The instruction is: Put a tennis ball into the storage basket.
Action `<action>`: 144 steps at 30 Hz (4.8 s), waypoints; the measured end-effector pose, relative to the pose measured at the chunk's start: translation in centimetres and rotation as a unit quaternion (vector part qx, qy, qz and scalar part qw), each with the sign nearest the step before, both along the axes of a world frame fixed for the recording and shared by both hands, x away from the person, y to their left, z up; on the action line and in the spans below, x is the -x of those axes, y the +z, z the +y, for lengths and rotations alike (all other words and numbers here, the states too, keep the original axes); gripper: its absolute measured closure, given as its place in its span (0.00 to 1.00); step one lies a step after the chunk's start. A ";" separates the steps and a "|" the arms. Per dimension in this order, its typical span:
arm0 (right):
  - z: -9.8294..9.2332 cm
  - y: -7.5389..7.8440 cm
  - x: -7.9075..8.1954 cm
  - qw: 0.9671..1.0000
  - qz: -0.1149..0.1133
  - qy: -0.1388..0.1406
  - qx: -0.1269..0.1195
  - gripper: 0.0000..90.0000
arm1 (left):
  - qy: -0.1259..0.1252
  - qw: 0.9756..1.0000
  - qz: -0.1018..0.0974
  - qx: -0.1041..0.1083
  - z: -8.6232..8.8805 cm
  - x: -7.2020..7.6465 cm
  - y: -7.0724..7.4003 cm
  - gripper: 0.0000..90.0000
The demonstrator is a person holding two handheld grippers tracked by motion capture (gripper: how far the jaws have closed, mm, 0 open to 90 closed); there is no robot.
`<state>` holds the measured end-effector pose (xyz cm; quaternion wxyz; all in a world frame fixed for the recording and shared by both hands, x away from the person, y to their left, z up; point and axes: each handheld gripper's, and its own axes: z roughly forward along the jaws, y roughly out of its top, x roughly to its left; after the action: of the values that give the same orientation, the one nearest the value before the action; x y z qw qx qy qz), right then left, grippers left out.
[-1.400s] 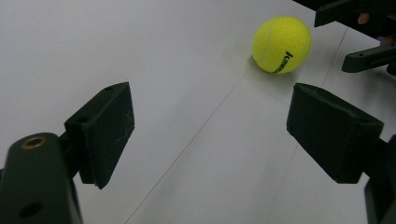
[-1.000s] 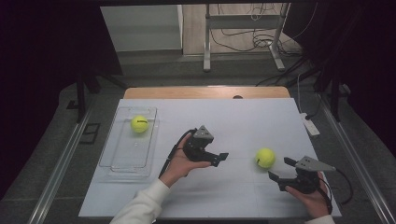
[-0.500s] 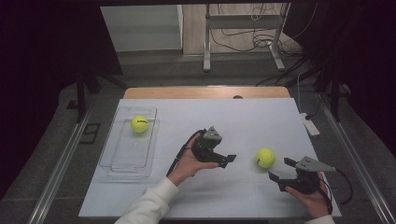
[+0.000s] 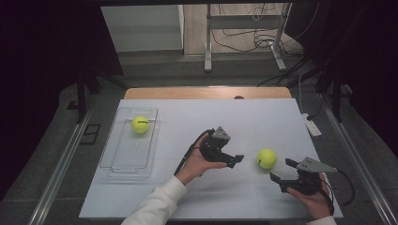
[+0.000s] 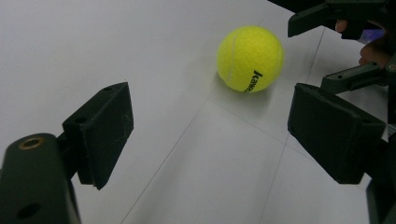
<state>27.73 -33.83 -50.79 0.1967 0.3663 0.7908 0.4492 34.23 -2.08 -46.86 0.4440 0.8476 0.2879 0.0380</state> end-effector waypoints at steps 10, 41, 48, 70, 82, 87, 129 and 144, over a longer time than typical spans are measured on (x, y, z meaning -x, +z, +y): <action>0.0 0.0 0.0 1.000 0.000 0.000 0.001 0.15 | -0.003 1.000 0.003 -0.002 -0.6 -0.1 -0.1 0.17; 0.0 -0.1 -0.1 1.000 0.004 0.003 0.002 0.15 | -0.025 0.999 0.019 -0.014 -3.9 -1.0 -0.9 0.17; 0.0 -0.2 -0.1 1.000 0.005 0.004 0.002 0.15 | -0.026 0.999 0.021 -0.014 -4.3 -1.3 -1.0 0.17; 0.0 -0.2 -0.2 1.000 0.006 0.004 0.003 0.14 | -0.037 0.999 0.035 -0.005 -6.1 -2.4 -1.0 0.16; 0.0 -0.3 -0.3 1.000 0.008 0.006 0.003 0.14 | -0.036 0.998 0.052 -0.006 -7.3 -3.0 -1.5 0.14; 0.0 -0.3 -0.3 1.000 0.008 0.005 0.004 0.14 | -0.037 0.998 0.057 -0.002 -7.6 -3.3 -1.7 0.13; 0.0 -0.3 -0.3 1.000 0.012 0.006 0.006 0.14 | -0.058 0.995 0.073 -0.023 -11.3 -4.0 -3.1 0.15; -0.1 -0.3 -0.3 1.000 0.012 0.007 0.004 0.14 | -0.073 0.993 0.086 -0.016 -11.6 -4.2 -3.6 0.29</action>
<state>28.01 -33.90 -51.12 0.1860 0.3650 0.7976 0.4427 38.43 -13.72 -50.51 0.4060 0.8734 0.2613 -0.0631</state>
